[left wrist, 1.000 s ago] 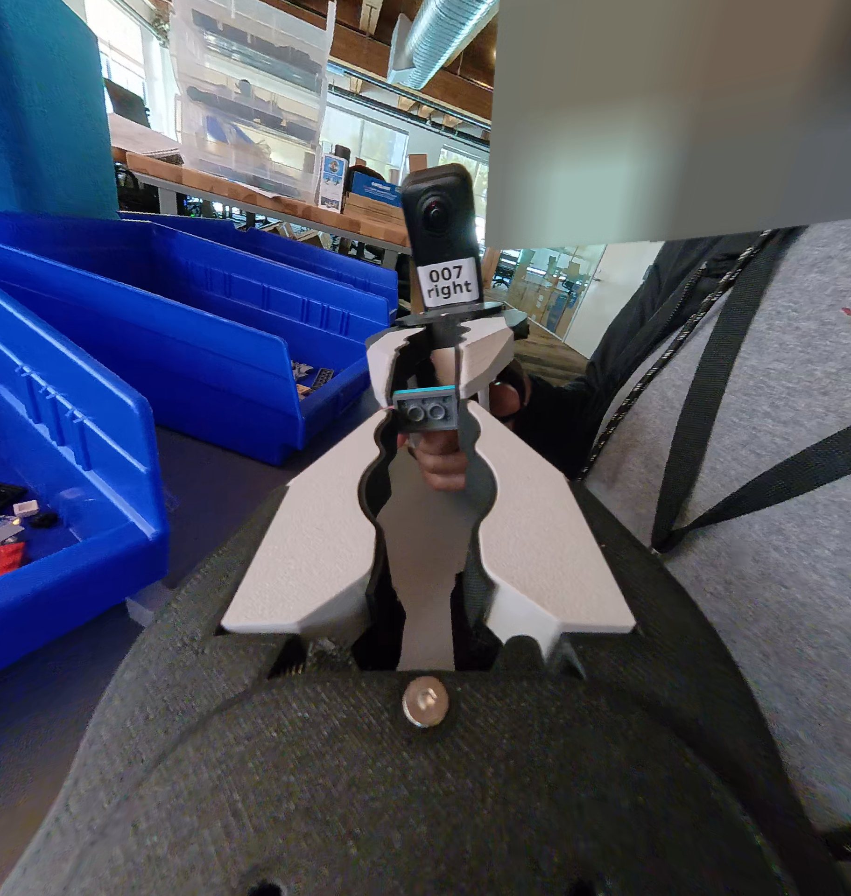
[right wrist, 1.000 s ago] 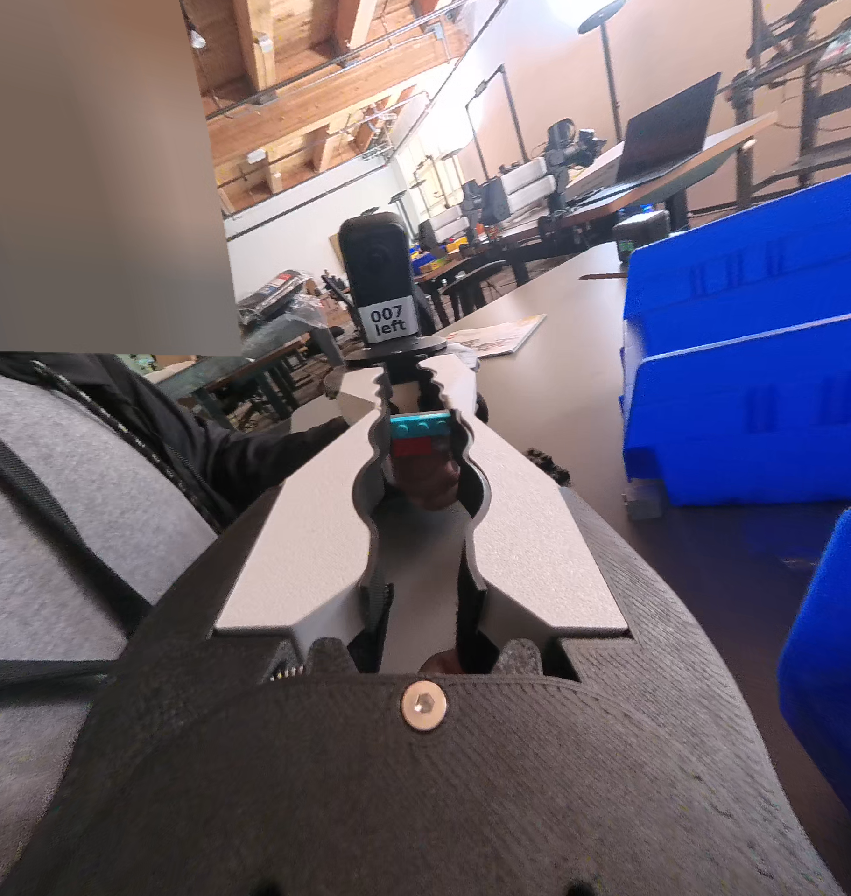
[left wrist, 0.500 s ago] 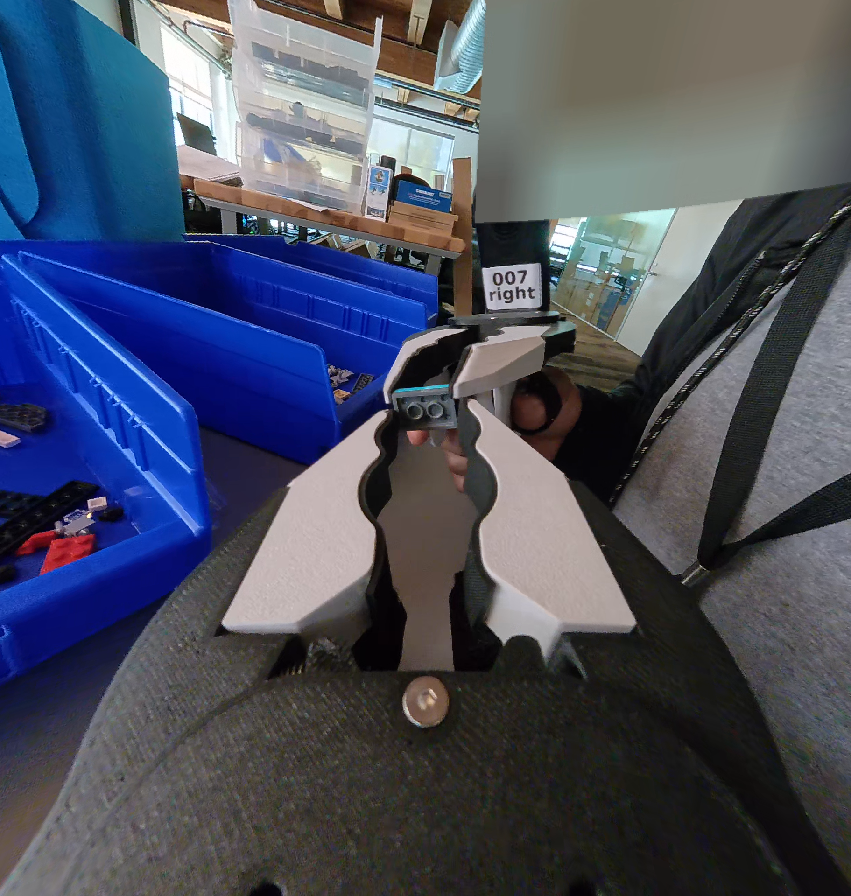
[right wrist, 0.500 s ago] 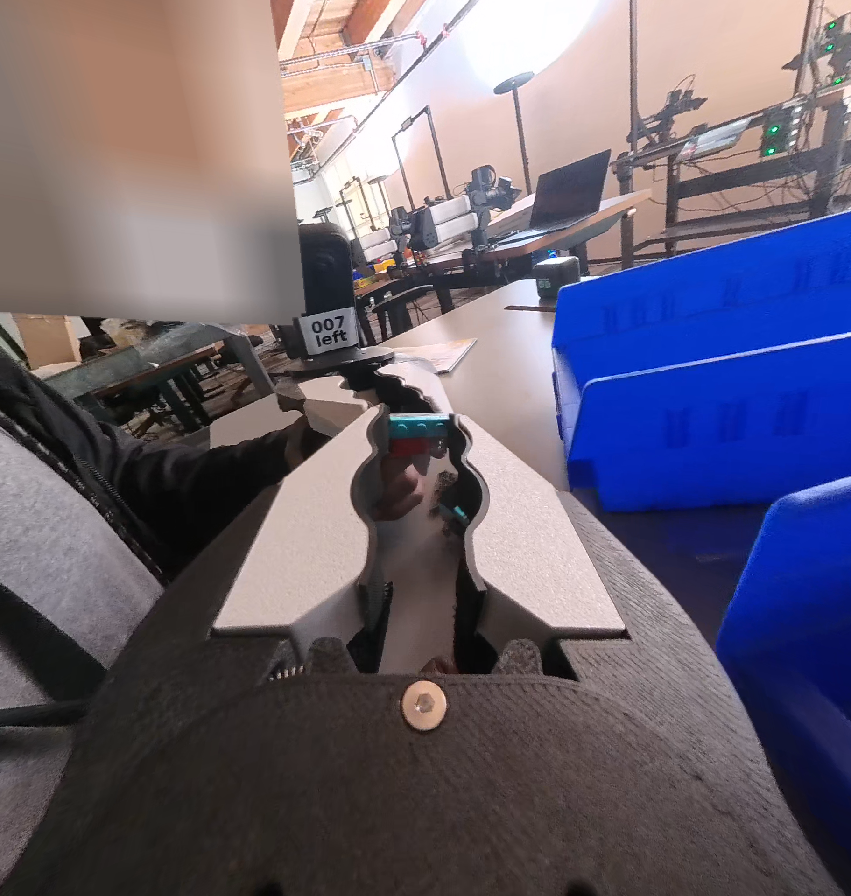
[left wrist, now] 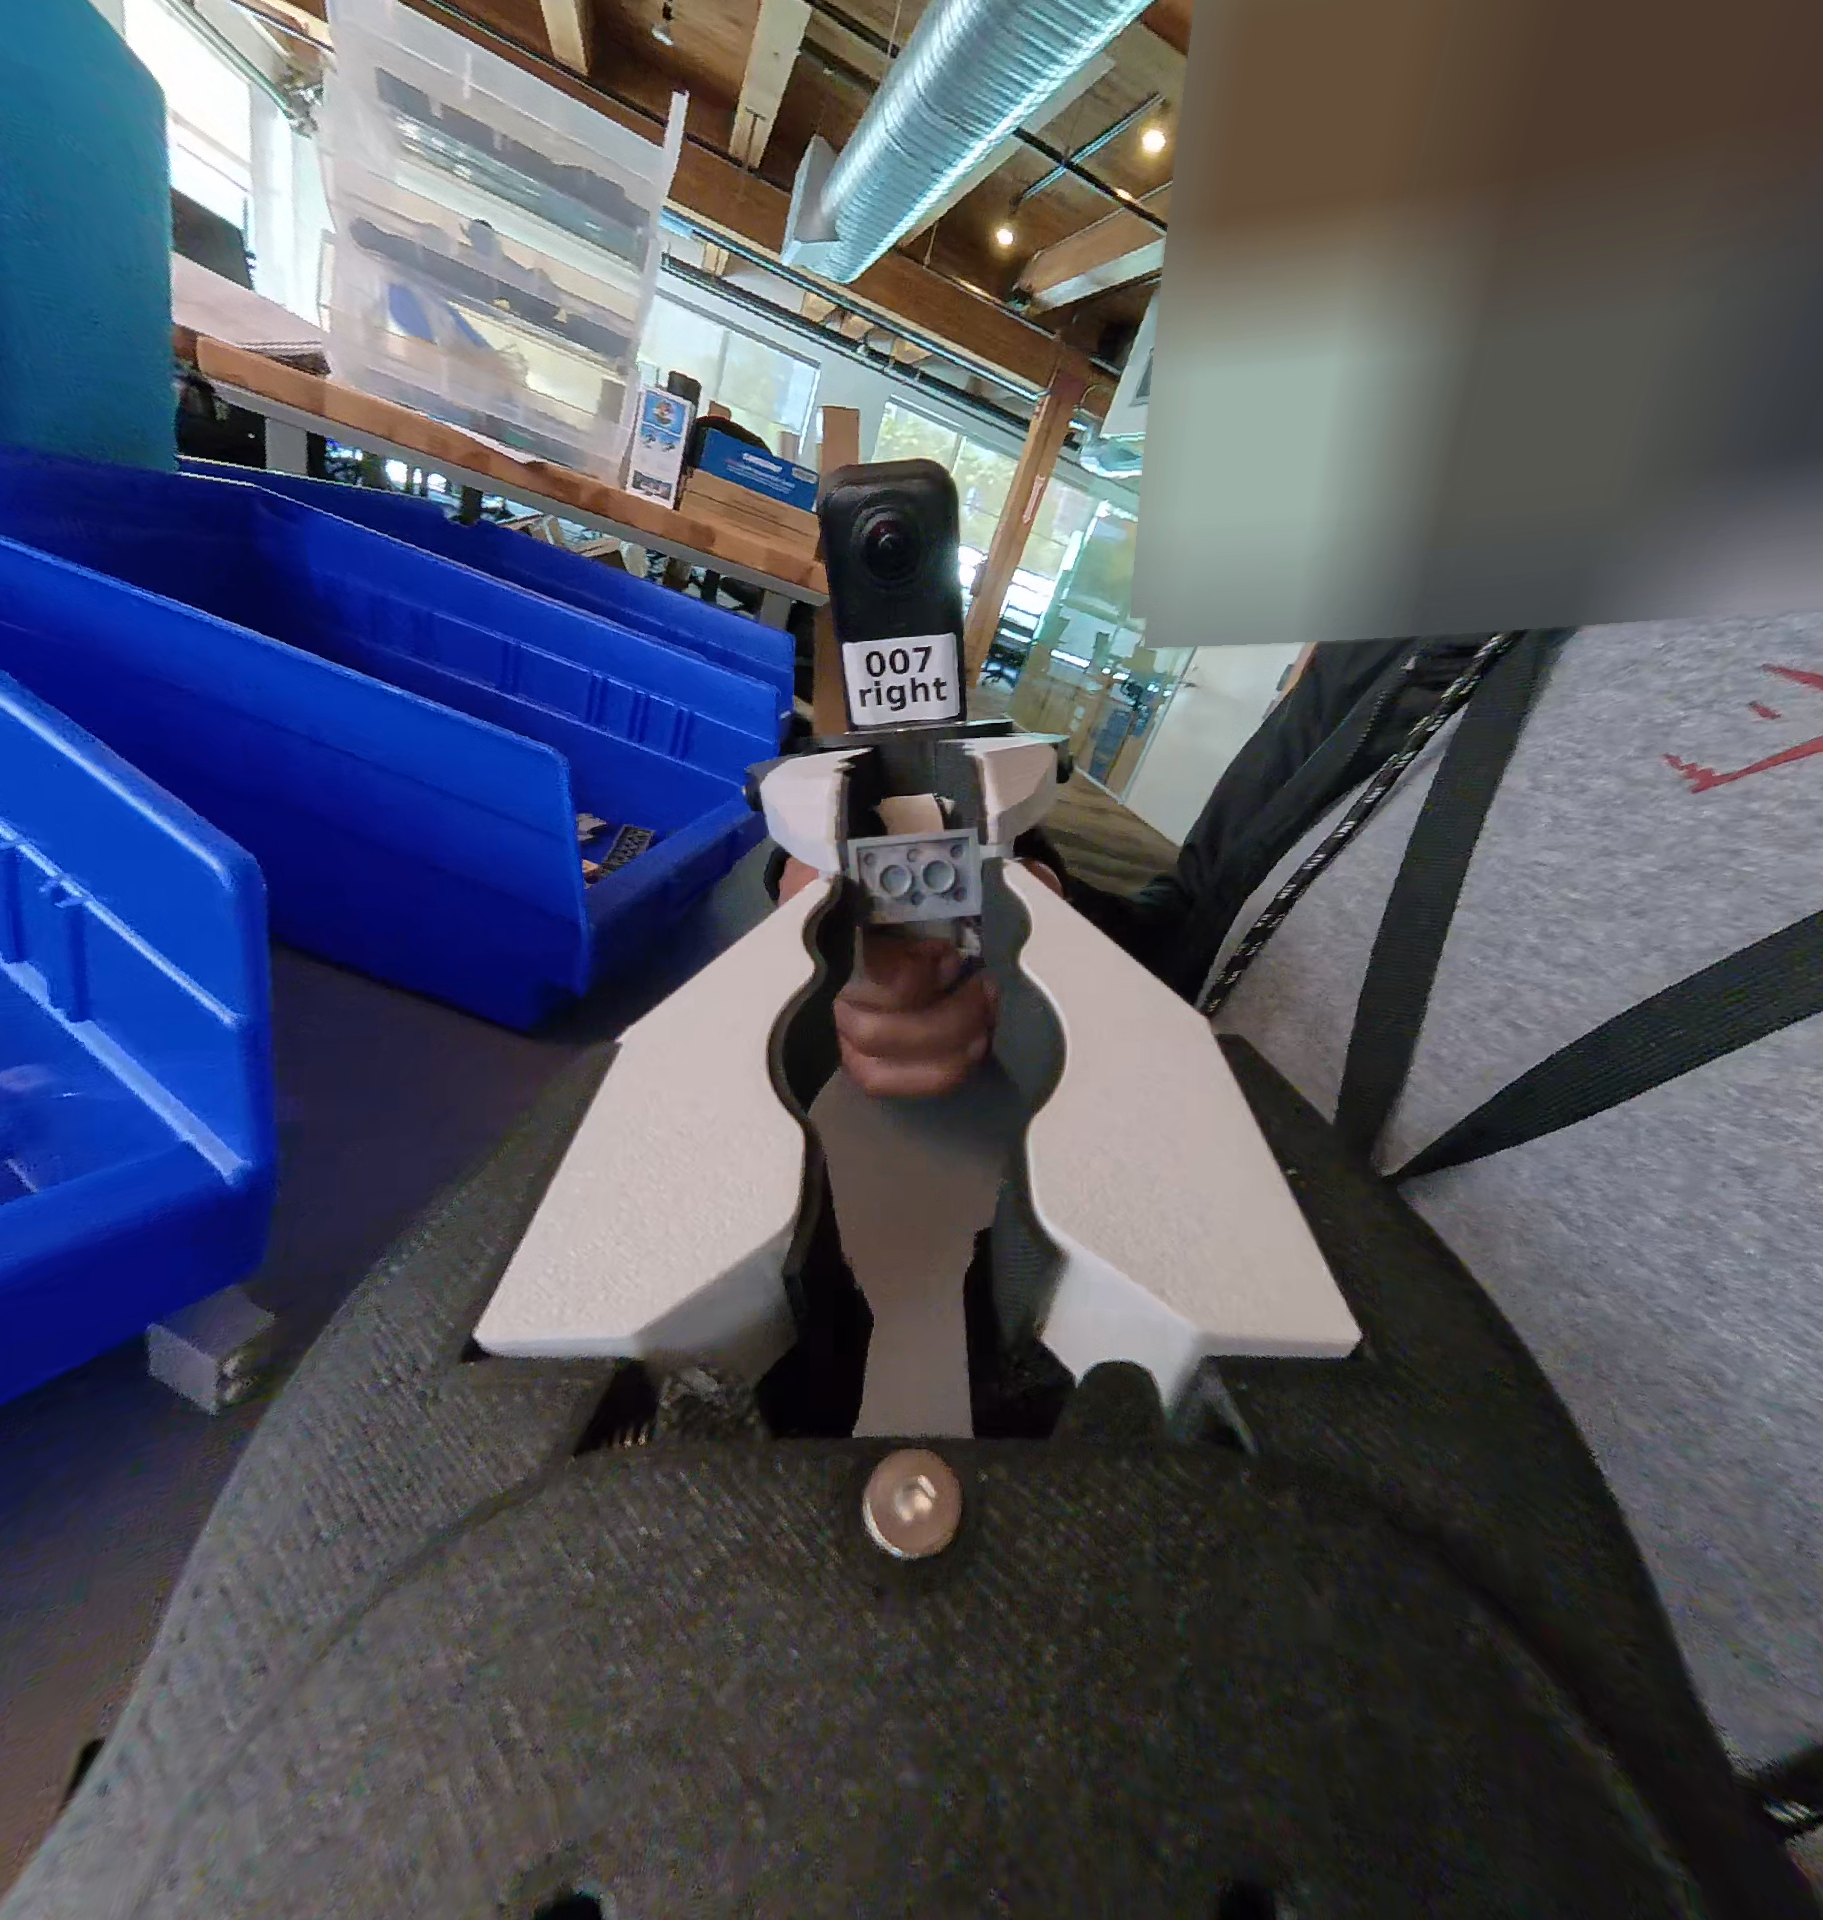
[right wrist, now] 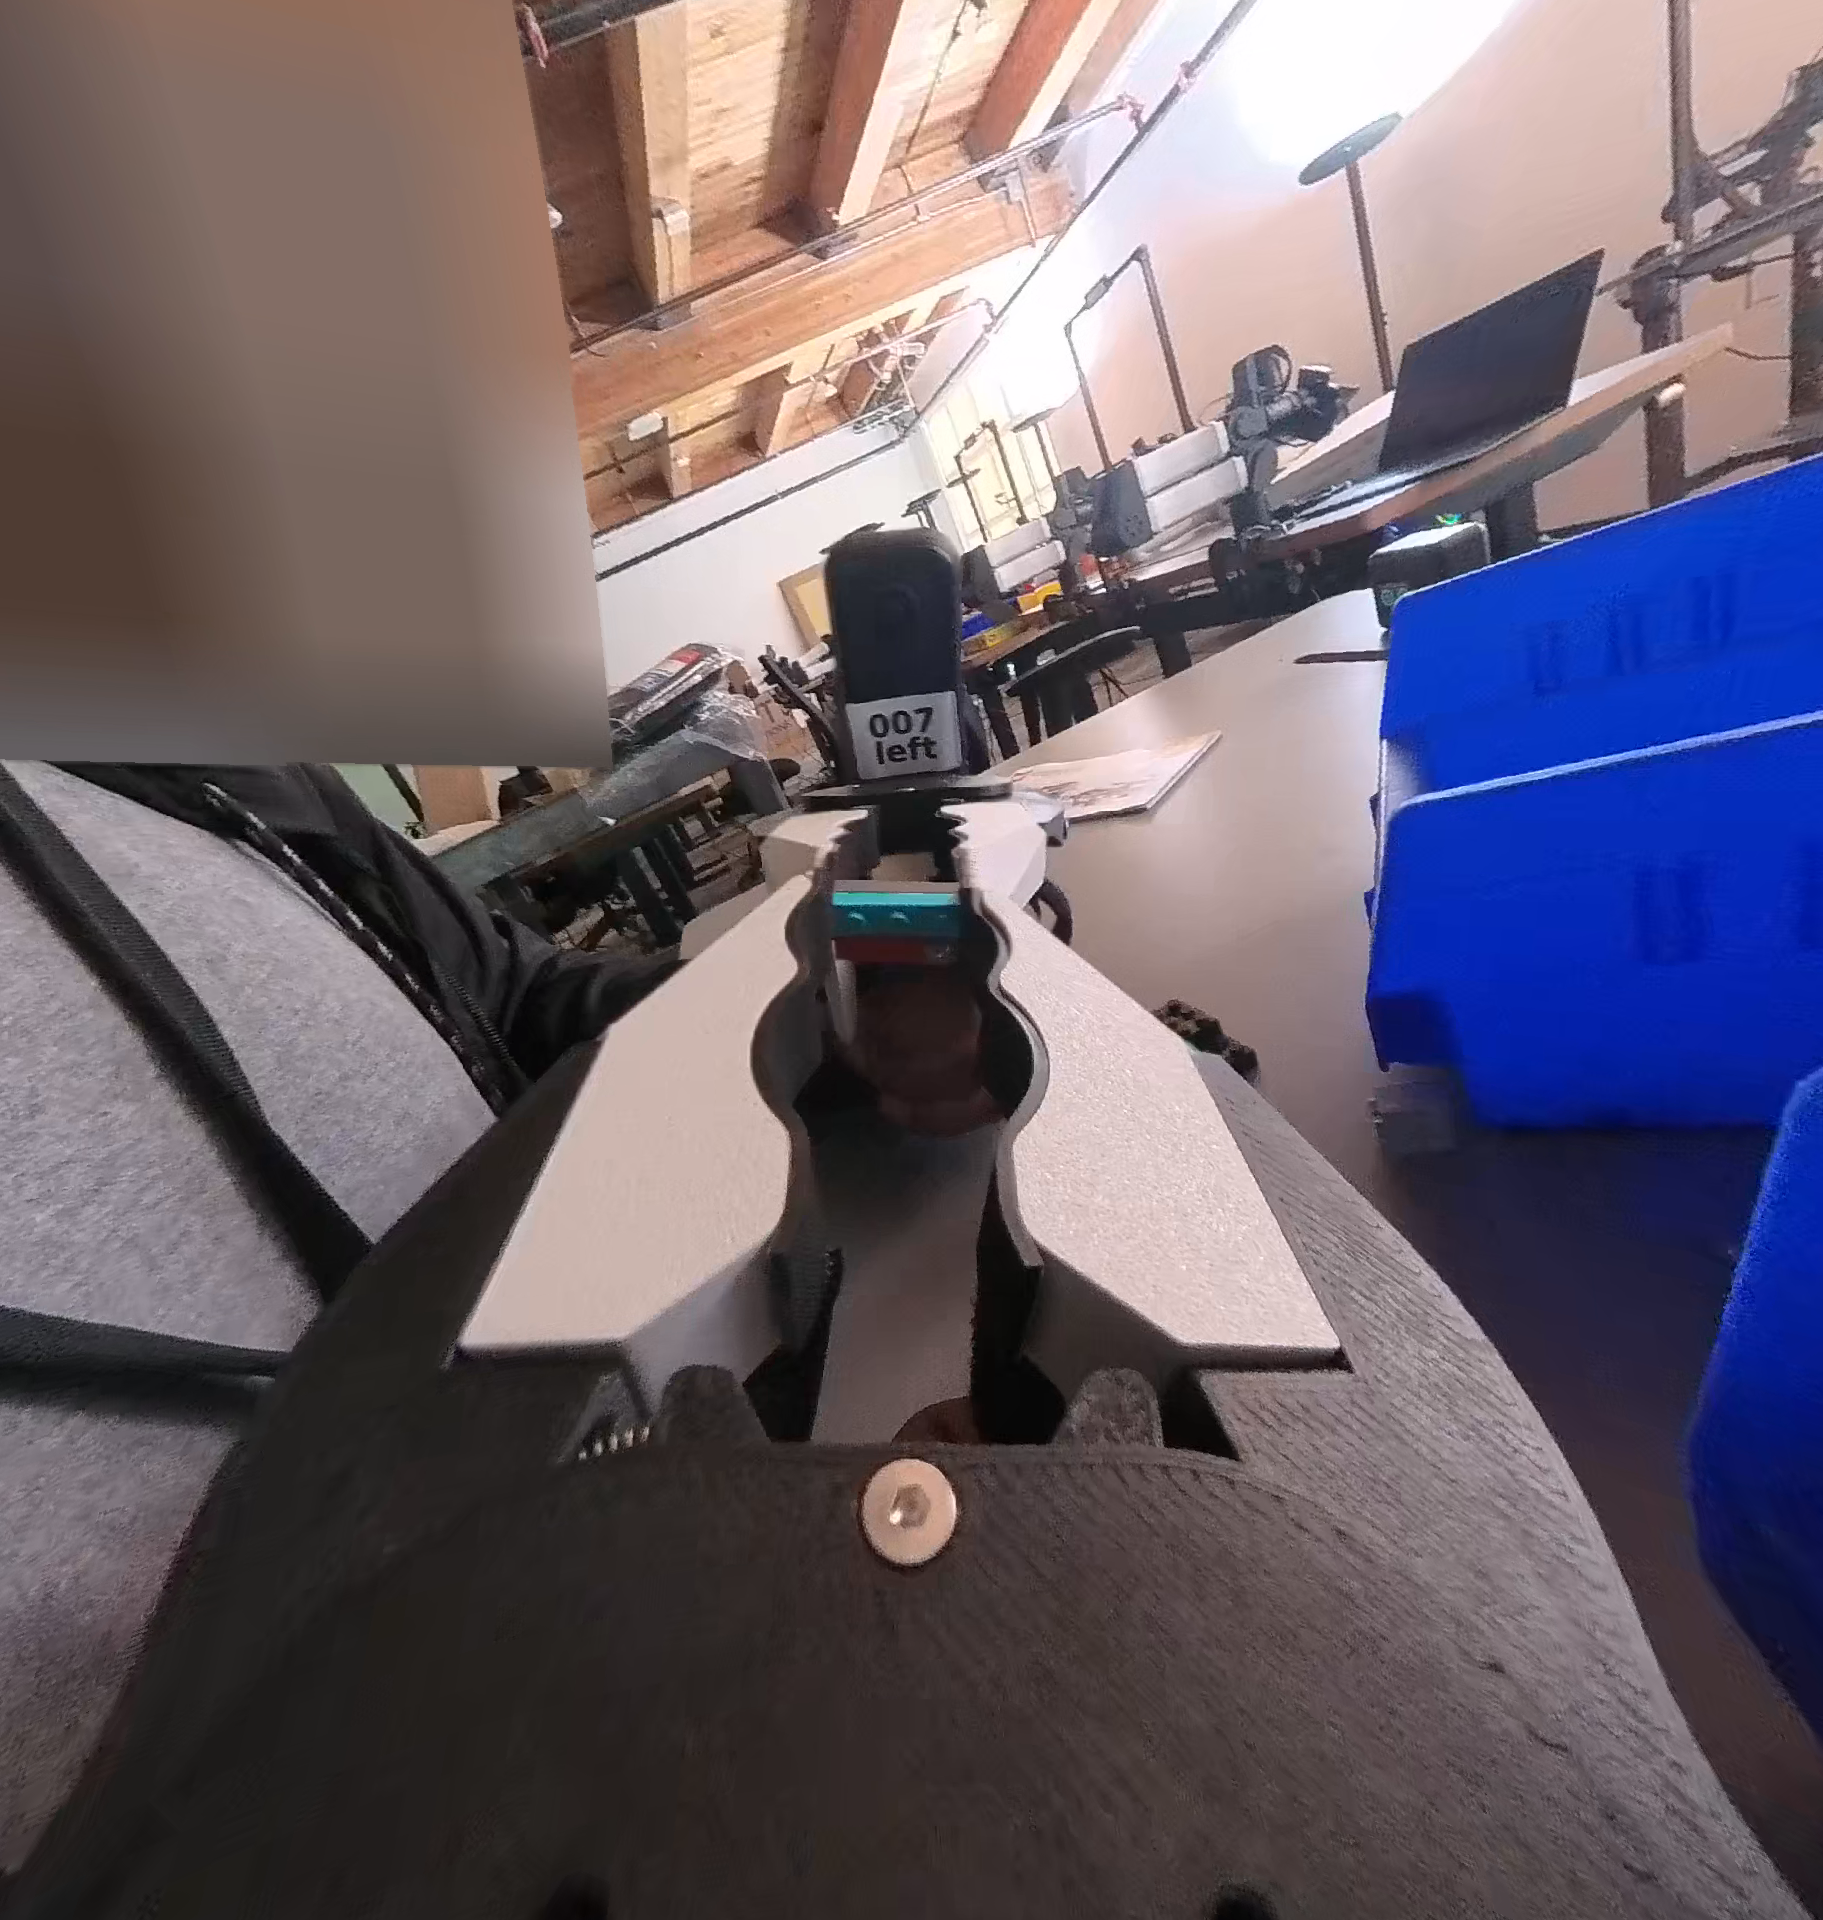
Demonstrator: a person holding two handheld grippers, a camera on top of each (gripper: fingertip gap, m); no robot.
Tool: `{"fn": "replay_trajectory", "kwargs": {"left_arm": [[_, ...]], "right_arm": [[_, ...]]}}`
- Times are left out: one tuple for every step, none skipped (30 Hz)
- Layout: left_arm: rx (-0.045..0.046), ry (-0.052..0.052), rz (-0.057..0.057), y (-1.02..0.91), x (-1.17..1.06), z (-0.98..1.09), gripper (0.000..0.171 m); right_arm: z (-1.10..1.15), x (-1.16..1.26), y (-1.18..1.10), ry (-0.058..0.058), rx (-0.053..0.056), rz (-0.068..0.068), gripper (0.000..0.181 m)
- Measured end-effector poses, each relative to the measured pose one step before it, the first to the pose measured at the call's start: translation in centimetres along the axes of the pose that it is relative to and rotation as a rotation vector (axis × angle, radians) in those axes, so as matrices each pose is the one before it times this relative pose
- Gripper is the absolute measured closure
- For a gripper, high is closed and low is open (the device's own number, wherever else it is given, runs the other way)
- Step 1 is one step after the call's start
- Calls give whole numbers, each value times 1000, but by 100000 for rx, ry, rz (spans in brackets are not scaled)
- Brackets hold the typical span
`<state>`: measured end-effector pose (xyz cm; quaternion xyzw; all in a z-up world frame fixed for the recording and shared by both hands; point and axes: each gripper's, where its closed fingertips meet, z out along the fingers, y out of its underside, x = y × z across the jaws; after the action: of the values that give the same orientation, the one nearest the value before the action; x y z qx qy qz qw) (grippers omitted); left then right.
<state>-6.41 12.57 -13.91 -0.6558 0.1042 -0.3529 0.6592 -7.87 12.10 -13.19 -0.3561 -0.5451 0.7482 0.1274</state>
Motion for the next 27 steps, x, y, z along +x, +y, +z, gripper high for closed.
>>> {"fn": "replay_trajectory", "kwargs": {"left_arm": [[406,968,-1271,-11,62,-1,147],[421,835,-1198,-14,44,-9,147],[398,661,-1029,-25,29,3,147],[472,689,-1119,-39,38,-7,147],[473,683,-1146,-42,33,-1,147],[425,591,-1022,-29,25,8,147],[392,644,-1106,-21,28,-3,147],[597,1171,-986,-44,95,-14,147],[1459,2694,-1887,-184,317,-24,147],[1356,1837,-1390,-139,209,26,147],[934,465,-835,-83,29,28,147],[542,29,-282,-45,-25,-15,147],[279,13,35,-19,4,0,147],[305,-345,6,-29,-57,3,147],[311,-685,-81,-57,-118,-20,147],[140,-903,99,-32,-155,-40,147],[788,-721,339,-143,-98,-75,147],[1591,-568,-47,-295,-101,-150,146],[1615,-879,-432,-324,-179,-201,147],[1014,-1306,-362,-238,-258,-198,147],[251,-1553,214,-130,-280,-177,147],[-195,-1587,709,-44,-244,-143,147],[-279,-1299,583,-19,-184,-86,147],[-97,-868,254,-26,-146,-54,147],[92,-530,-3,-48,-80,-27,147],[117,-469,-38,-34,-66,-9,147],[18,-530,-74,-11,-64,3,147]], "right_arm": [[-21,-53,-16,-779,248,178,157],[-12,-36,-4,-661,321,203,157],[-3,-21,-15,-617,402,421,157],[-11,-34,-25,-706,522,464,157],[-2,-26,-32,-656,534,310,157],[-9,-17,-27,-670,447,335,157],[-6,-18,-16,-607,398,397,157],[-15,-105,-61,-1157,539,461,157],[-2,-272,-105,-2178,876,1281,157],[18,-190,-125,-1491,1023,1160,157],[14,-14,-84,-151,645,475,157],[0,22,-20,264,91,-297,157],[10,0,-4,370,-38,-562,157],[4,59,-23,737,18,-423,157],[6,129,-30,1192,58,-510,157],[8,166,-10,1445,-11,-791,156],[-63,264,-59,2031,240,-974,156],[-119,316,-92,2047,349,-911,156],[-140,312,-101,1853,260,-676,156],[-159,313,-158,1946,521,-815,156],[-175,263,-235,1843,705,-987,156],[-189,249,-280,2042,624,-1195,156],[-230,269,-406,2634,771,-1631,156],[-308,302,-546,3243,774,-2039,156],[-448,362,-781,3899,1129,-3033,156],[-644,593,-1077,5320,1761,-4081,156],[-781,863,-1202,6289,1475,-4428,156]]}}
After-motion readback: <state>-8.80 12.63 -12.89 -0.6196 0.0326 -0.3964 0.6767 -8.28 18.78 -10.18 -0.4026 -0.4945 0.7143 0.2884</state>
